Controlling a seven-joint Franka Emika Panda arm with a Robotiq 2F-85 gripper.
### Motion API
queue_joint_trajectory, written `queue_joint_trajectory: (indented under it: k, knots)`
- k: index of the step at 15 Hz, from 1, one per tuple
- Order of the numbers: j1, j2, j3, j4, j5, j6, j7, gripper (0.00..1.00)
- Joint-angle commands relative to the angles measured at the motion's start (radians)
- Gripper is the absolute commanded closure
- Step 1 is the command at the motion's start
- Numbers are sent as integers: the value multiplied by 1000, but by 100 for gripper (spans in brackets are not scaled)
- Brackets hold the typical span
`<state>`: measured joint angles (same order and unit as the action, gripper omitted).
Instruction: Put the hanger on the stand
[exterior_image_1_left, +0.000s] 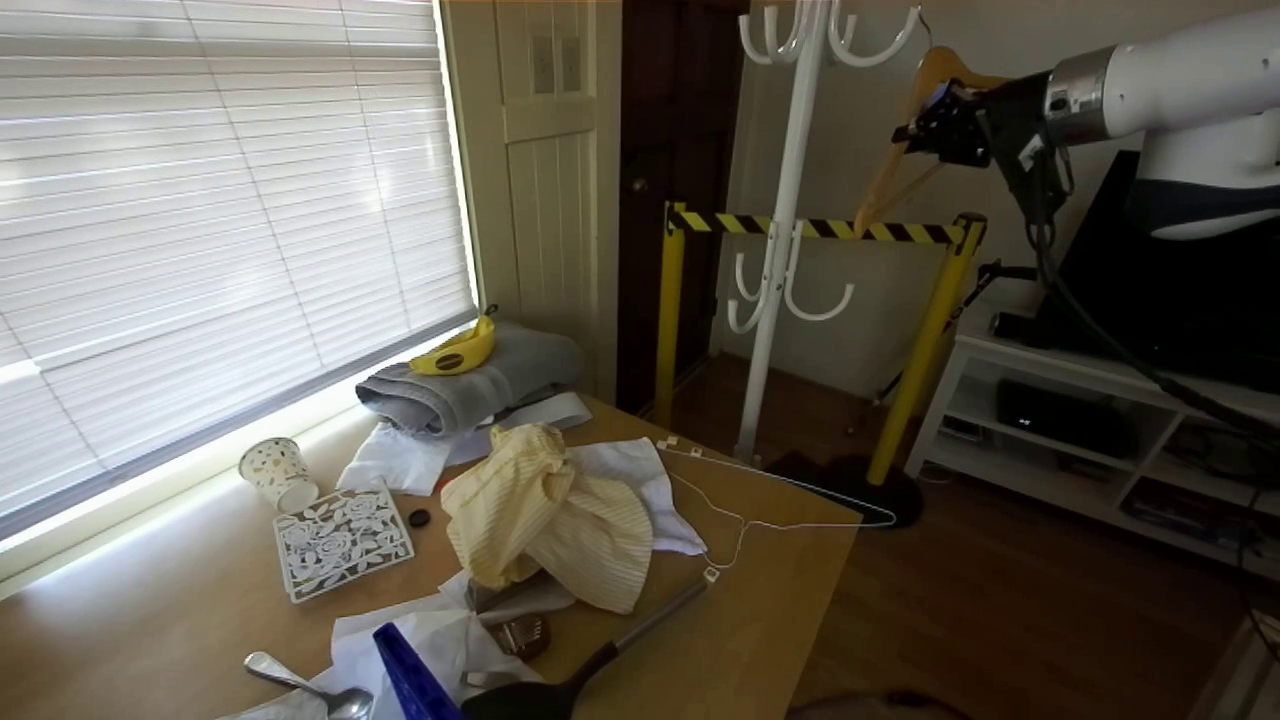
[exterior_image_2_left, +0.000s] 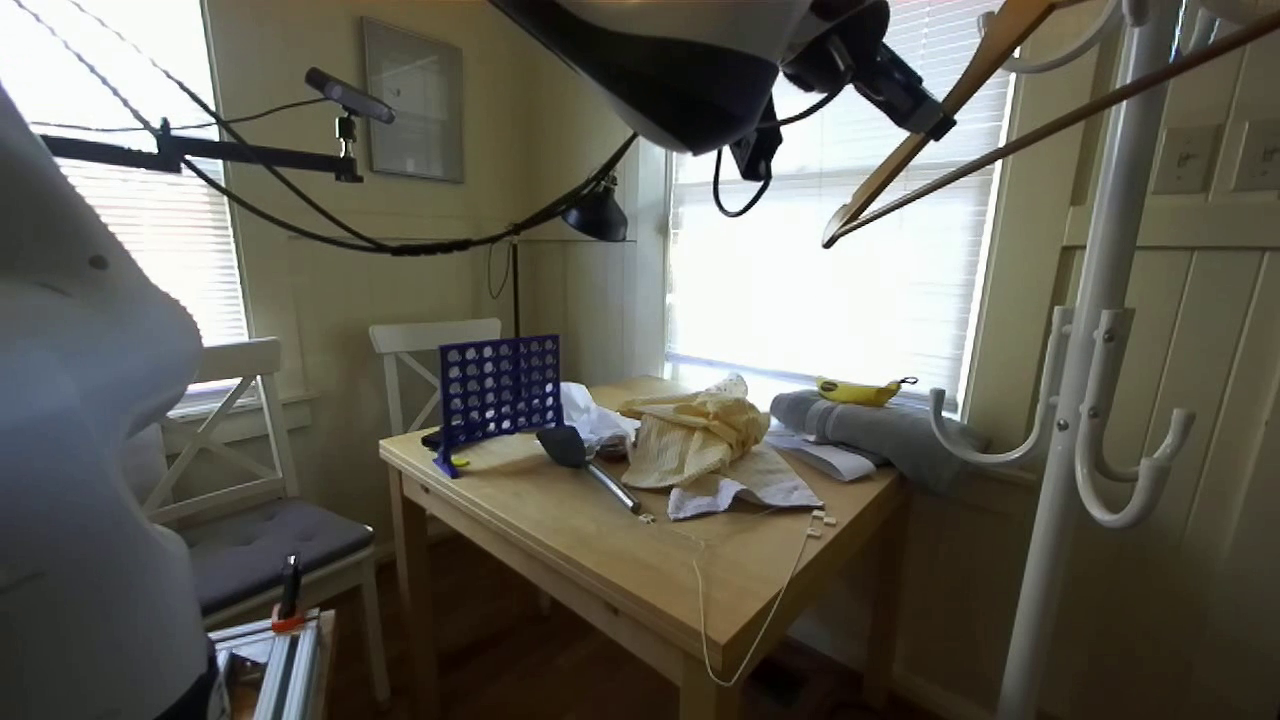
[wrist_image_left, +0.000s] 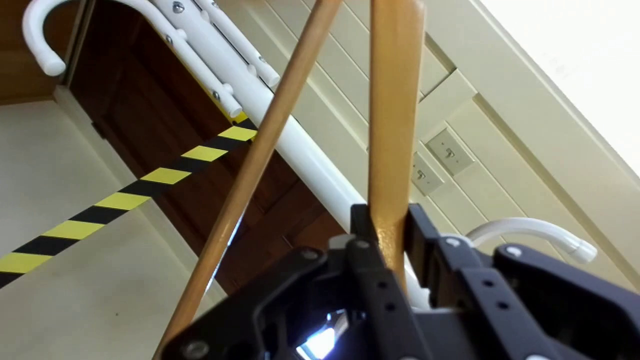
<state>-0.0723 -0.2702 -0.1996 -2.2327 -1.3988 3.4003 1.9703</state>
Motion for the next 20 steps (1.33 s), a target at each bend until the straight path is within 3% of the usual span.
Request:
queue_joint_trajectory:
  k: [1,2,7,13,20]
  knots:
    - [0,0,0,0,0,0,0,80]
    - [-1,15,-7,8,26,17,18,95]
    - [8,105,-36,56,121,163,58,95]
    - [20,159,-28,115,81,180,114,95]
    - [16,235,-48,190,81,289,213,95]
